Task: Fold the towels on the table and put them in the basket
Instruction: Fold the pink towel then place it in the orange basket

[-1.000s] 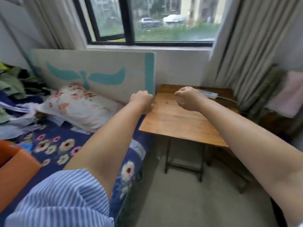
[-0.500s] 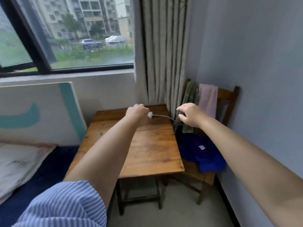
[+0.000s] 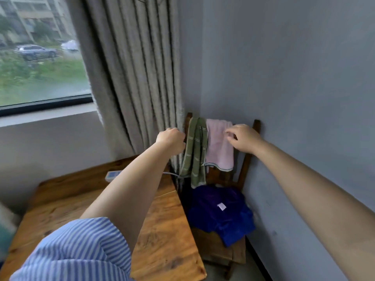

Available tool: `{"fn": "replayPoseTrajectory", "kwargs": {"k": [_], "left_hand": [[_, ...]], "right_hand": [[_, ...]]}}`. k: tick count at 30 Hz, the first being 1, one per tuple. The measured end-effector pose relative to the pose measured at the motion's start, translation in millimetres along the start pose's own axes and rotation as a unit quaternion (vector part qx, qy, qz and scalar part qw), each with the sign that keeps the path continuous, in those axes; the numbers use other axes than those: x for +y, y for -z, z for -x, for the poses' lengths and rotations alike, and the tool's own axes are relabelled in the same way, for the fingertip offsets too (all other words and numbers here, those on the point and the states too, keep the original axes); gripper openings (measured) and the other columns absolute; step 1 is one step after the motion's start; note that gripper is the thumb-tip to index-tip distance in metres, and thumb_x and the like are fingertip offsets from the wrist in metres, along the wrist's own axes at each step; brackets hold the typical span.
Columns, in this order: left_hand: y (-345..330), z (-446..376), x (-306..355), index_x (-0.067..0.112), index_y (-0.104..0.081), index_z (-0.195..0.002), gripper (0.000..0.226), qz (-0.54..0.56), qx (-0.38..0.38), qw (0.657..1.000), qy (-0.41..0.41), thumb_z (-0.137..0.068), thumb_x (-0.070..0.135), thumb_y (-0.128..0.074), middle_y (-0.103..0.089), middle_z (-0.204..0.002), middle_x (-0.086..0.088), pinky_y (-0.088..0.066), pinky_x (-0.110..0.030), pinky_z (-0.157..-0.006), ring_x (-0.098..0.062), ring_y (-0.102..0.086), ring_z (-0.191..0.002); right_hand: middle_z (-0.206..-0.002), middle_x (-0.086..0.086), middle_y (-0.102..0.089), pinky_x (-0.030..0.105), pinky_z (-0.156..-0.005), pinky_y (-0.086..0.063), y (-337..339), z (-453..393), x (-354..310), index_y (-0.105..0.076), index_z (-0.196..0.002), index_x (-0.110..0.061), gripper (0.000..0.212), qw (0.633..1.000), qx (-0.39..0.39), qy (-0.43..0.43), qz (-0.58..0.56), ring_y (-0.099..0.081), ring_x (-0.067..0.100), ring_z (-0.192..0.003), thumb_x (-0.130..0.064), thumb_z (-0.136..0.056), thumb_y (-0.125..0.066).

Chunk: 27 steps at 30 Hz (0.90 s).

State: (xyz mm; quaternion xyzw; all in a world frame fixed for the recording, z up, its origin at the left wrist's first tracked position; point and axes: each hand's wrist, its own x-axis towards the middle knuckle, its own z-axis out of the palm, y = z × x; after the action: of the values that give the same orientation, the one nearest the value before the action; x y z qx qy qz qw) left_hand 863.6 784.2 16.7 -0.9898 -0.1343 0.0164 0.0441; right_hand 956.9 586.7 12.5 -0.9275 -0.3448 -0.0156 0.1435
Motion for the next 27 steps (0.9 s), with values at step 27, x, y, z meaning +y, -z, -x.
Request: {"fn": "replayPoseTrajectory", "kwargs": {"k": [27], "left_hand": [[-110.4, -299.8, 74.1, 0.008, -0.045, -0.128, 0.033, 0.144, -0.050, 0.986, 0.066, -0.098, 0.022, -0.038, -0.059, -0.119, -0.016, -0.046, -0.036, -0.080, -0.032, -0.057, -0.107]], "right_hand": [[-0.081, 0.011, -0.058, 0.025, -0.071, -0.034, -112.7, -237.2, 154.6, -0.065, -0.080, -0.001, 0.035, 0.989, -0.013, -0.130, -0.072, -0.056, 0.024, -0.080, -0.029, -0.093, -0.048]]}}
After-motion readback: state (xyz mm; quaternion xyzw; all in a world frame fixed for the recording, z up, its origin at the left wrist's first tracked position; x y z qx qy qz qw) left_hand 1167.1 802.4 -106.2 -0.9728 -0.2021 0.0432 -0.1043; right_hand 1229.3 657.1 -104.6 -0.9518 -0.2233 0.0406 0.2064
